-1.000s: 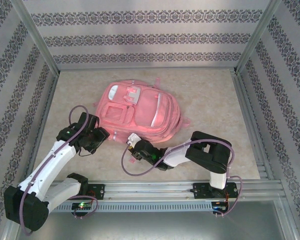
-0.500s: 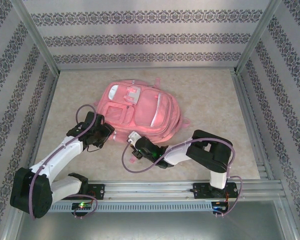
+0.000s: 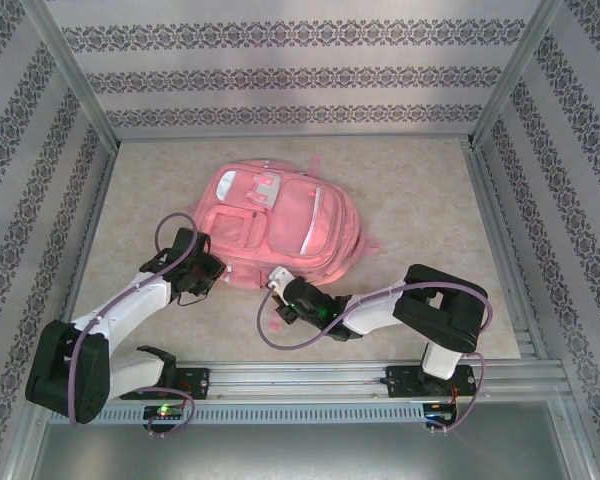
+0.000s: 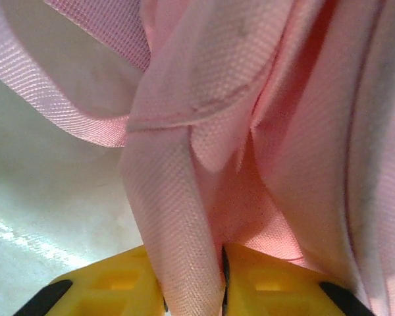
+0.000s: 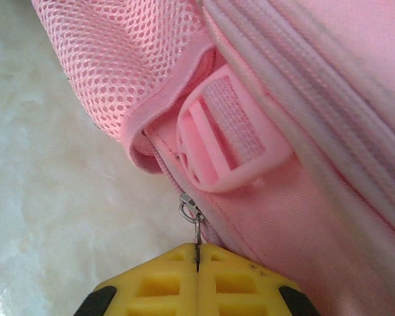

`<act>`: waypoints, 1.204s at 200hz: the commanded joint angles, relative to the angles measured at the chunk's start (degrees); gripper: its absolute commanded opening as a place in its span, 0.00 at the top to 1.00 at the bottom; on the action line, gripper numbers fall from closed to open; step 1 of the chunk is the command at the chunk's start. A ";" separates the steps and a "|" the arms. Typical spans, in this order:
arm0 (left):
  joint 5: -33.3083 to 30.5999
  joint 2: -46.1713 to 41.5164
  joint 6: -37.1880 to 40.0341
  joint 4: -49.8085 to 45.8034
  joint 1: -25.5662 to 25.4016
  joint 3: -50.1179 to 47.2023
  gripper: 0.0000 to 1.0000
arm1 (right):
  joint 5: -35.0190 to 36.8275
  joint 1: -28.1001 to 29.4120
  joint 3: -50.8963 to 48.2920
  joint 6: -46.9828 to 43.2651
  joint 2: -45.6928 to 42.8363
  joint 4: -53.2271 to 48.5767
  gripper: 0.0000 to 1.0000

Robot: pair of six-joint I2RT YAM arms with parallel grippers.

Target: Pack the student bag

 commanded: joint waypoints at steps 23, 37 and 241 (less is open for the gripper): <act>-3.06 0.43 1.17 2.43 1.35 -1.25 0.99 | -3.20 -1.24 -1.37 0.01 -1.03 -2.00 0.96; -2.97 0.46 1.34 2.48 1.30 -1.24 1.00 | -3.74 -1.40 -0.82 -0.41 -0.10 -2.31 0.96; -5.68 -0.07 7.13 -4.26 4.17 3.86 1.00 | -7.50 -3.60 -3.93 0.56 -8.47 -16.31 1.00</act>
